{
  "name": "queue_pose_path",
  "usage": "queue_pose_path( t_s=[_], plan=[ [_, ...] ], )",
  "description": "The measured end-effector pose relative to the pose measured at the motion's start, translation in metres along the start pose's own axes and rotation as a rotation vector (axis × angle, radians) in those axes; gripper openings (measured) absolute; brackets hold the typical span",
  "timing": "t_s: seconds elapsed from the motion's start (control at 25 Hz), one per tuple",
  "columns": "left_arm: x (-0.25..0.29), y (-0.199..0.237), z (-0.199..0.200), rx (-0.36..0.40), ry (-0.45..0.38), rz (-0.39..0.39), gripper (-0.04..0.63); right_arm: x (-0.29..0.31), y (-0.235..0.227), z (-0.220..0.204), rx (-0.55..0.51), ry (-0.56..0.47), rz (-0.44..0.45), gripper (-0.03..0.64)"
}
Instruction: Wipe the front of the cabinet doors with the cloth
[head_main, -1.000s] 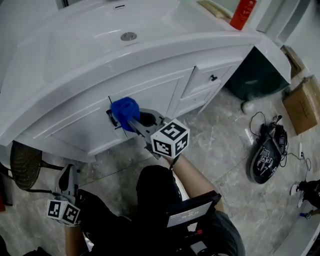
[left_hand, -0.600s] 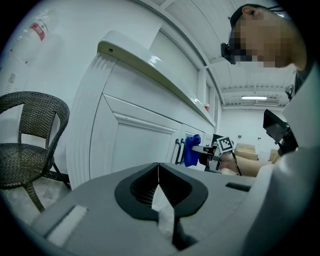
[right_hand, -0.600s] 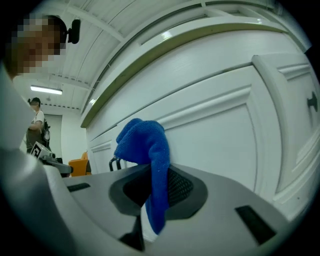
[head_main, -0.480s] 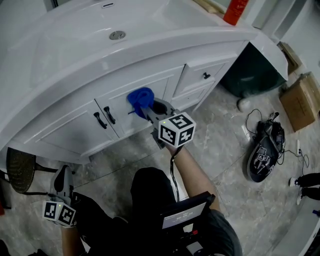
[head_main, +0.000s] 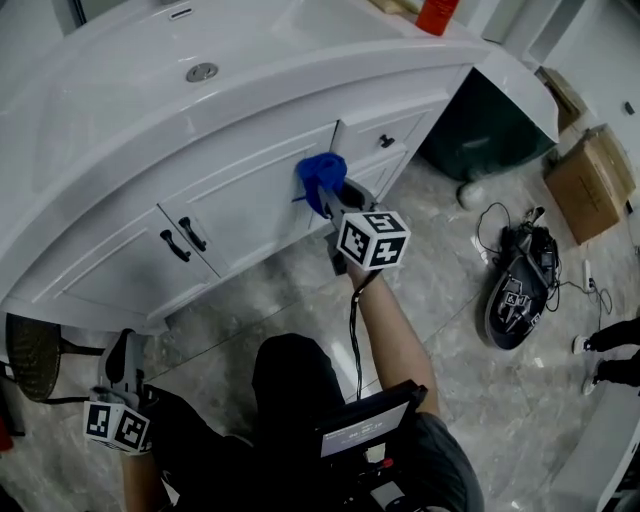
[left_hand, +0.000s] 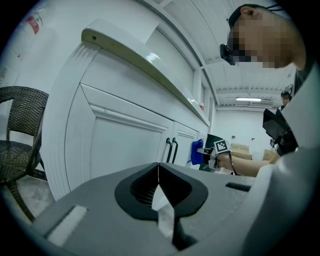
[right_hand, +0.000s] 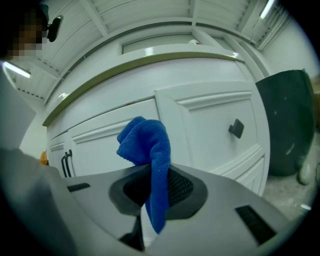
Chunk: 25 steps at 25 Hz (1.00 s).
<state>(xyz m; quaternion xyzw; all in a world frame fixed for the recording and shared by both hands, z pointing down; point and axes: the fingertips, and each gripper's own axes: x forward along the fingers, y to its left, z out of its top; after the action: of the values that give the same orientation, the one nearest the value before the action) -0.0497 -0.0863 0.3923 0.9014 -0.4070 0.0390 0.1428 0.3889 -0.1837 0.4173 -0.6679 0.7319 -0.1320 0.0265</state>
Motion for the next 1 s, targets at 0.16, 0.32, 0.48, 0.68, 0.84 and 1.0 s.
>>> queue_pose_path(
  t_s=[0.16,0.32,0.48,0.68,0.84,1.0],
  plan=[
    [0.003,-0.003,-0.004,-0.006,0.006,-0.013,0.003,-0.014,-0.025,0.004,0.017,-0.026,-0.069,0.051],
    [0.000,0.000,-0.004,-0.026,-0.001,-0.010,0.003,-0.029,-0.015,0.004,0.059,-0.044,-0.056,0.052],
    [0.001,0.002,-0.001,-0.032,-0.014,-0.021,0.003,-0.035,0.049,-0.004,0.048,-0.053,0.083,0.052],
    [-0.001,0.004,-0.003,-0.045,-0.018,-0.028,0.003,-0.025,0.165,-0.031,0.057,-0.032,0.374,0.051],
    [-0.009,0.006,-0.008,-0.043,-0.003,-0.023,0.003,-0.015,0.223,-0.050,0.049,-0.005,0.528,0.051],
    [-0.018,0.018,-0.010,-0.046,0.000,0.012,0.003,-0.003,0.238,-0.070,0.054,0.039,0.573,0.052]
  ],
)
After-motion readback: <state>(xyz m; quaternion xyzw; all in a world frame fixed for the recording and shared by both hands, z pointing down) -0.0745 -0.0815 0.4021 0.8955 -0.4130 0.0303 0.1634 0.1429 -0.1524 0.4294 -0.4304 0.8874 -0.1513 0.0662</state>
